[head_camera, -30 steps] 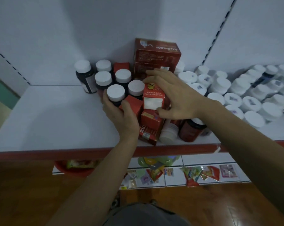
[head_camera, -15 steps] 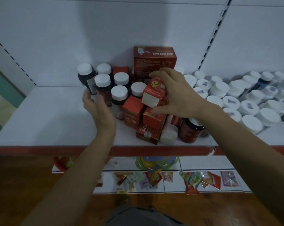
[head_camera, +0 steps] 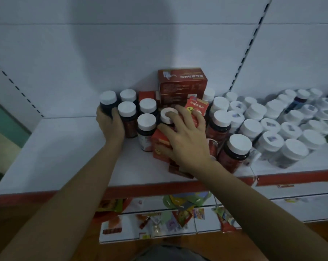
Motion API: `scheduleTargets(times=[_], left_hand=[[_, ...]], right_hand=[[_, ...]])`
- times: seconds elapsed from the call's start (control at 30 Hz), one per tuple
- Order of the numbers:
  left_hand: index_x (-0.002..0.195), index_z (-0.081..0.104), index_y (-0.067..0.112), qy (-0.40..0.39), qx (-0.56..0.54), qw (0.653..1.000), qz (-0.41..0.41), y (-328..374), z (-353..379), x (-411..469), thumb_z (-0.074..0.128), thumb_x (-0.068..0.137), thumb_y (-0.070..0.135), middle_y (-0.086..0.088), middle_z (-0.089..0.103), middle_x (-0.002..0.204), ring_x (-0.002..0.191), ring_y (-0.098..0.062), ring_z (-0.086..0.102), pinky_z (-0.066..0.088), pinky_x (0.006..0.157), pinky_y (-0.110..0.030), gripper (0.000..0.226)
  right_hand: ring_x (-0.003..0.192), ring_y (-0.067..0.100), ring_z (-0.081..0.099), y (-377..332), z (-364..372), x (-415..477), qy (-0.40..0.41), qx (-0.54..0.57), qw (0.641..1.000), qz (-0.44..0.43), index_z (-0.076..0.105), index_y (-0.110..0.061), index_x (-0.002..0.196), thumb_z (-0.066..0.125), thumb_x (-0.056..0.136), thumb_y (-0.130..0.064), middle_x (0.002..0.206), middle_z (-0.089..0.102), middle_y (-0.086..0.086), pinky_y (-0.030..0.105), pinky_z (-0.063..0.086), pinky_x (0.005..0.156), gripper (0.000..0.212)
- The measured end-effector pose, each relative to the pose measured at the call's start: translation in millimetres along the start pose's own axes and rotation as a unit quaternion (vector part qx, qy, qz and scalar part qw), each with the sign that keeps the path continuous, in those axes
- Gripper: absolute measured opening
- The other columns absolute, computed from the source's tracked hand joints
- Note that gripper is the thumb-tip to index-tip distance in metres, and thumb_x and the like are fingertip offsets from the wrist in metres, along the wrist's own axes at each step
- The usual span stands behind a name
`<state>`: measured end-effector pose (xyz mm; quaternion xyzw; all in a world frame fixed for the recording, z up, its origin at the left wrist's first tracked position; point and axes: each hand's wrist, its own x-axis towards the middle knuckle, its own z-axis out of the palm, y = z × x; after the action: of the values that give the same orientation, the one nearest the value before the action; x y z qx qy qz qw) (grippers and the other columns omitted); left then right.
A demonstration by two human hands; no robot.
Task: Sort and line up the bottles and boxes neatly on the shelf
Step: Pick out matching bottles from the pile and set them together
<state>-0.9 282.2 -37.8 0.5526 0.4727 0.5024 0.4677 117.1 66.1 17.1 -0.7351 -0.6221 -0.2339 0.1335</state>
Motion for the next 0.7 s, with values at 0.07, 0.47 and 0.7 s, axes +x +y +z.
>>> scheduleTargets(times=[0.07, 0.47, 0.7], left_hand=[[0.140, 0.048, 0.008, 0.044, 0.013, 0.999, 0.024, 2, 10, -9, 0.047, 0.091, 0.028, 0.005, 0.051, 0.125, 0.117, -0.015, 0.050, 0.038, 0.101, -0.028, 0.053], [0.150, 0.038, 0.013, 0.012, 0.040, 0.998, -0.039, 2, 54, -52, 0.032, 0.101, 0.036, -0.013, 0.041, 0.151, 0.135, -0.030, 0.042, 0.032, 0.108, -0.038, 0.055], [0.152, 0.029, 0.019, -0.047, -0.017, 0.996, -0.068, 3, 17, -66, 0.038, 0.089, 0.048, -0.006, 0.042, 0.148, 0.130, -0.021, 0.046, 0.041, 0.108, -0.037, 0.070]], right_hand=[[0.139, 0.034, 0.043, 7, 3, -2, 0.008, -0.023, 1.000, -0.003, 0.070, -0.024, 0.116, 0.067, 0.081, -0.059, 0.137, 0.058, 0.005, 0.057, 0.026, 0.111, 0.050], [0.137, 0.032, 0.047, 52, -3, -14, 0.004, -0.035, 0.999, -0.004, 0.070, -0.023, 0.119, 0.059, 0.078, -0.083, 0.130, 0.062, 0.002, 0.057, 0.028, 0.112, 0.074], [0.148, 0.034, 0.035, 38, -10, -27, 0.074, 0.014, 0.997, 0.012, 0.071, -0.019, 0.120, 0.060, 0.088, -0.072, 0.141, 0.060, 0.002, 0.069, 0.021, 0.113, 0.063]])
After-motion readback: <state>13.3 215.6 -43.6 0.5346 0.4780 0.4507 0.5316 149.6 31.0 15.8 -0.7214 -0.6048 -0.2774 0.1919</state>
